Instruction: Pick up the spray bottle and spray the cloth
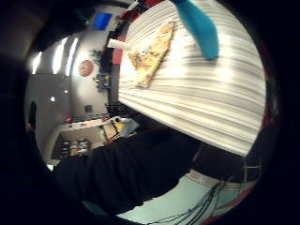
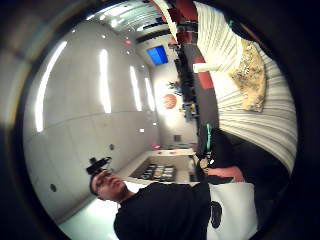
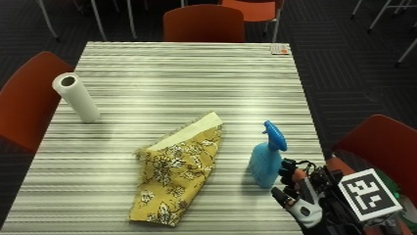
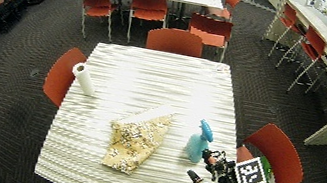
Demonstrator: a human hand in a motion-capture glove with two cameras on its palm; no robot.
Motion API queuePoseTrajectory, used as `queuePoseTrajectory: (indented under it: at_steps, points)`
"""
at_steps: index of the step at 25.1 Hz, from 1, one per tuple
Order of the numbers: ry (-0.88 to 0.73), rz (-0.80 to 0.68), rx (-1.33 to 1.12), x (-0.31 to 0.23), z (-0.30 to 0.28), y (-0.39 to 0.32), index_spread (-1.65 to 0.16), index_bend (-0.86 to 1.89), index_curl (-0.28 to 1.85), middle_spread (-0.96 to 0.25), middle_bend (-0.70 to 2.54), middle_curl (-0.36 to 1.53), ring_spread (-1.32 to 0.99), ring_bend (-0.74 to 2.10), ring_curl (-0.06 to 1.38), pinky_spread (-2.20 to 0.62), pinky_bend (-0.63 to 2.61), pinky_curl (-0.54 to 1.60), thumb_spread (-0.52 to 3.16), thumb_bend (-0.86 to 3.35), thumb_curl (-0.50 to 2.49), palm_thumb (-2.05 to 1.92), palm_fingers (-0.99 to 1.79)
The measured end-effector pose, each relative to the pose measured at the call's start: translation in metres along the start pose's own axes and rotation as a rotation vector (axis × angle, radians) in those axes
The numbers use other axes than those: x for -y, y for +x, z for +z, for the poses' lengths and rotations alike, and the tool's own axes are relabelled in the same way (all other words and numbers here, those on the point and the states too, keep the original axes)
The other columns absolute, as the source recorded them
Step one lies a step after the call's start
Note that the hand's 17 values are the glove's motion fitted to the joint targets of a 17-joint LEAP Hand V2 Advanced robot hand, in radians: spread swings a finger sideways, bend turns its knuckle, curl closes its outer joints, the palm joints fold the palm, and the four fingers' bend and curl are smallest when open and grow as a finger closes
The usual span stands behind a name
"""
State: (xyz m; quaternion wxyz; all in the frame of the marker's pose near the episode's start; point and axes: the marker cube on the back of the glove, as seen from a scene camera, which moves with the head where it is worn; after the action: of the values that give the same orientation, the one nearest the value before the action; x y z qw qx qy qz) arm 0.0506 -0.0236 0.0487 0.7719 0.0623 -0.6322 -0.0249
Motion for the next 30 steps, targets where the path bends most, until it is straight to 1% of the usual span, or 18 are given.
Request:
queuePoseTrajectory:
  at_steps: [3, 8, 15, 23, 27, 30]
  points:
    - [0.036, 0.04, 0.042, 0.0, -0.002, 0.008, -0.31, 0.15, 0.28, 0.07, 0.22, 0.33, 0.1, 0.37, 0.3, 0.13, 0.38, 0.35, 1.04, 0.1, 0.44, 0.78, 0.39]
    - [0.085, 0.123, 0.04, 0.001, -0.003, 0.016, -0.3, 0.15, 0.28, 0.07, 0.21, 0.34, 0.1, 0.35, 0.3, 0.14, 0.37, 0.35, 1.05, 0.08, 0.45, 0.8, 0.39]
    - [0.15, 0.137, -0.02, 0.018, -0.02, 0.037, -0.3, 0.14, 0.28, 0.07, 0.2, 0.35, 0.1, 0.35, 0.31, 0.15, 0.37, 0.36, 1.06, 0.06, 0.48, 0.83, 0.38]
    - [0.229, 0.22, -0.069, 0.053, -0.038, 0.073, -0.3, 0.14, 0.28, 0.07, 0.19, 0.36, 0.1, 0.34, 0.32, 0.15, 0.38, 0.37, 1.06, 0.02, 0.49, 0.85, 0.37]
    - [0.24, 0.231, -0.081, 0.062, -0.035, 0.097, -0.3, 0.15, 0.28, 0.07, 0.19, 0.37, 0.11, 0.34, 0.33, 0.16, 0.36, 0.38, 1.06, 0.01, 0.5, 0.87, 0.35]
    - [0.244, 0.236, -0.074, 0.064, -0.027, 0.099, -0.3, 0.15, 0.29, 0.07, 0.2, 0.37, 0.11, 0.34, 0.34, 0.16, 0.33, 0.37, 1.06, 0.0, 0.51, 0.88, 0.34]
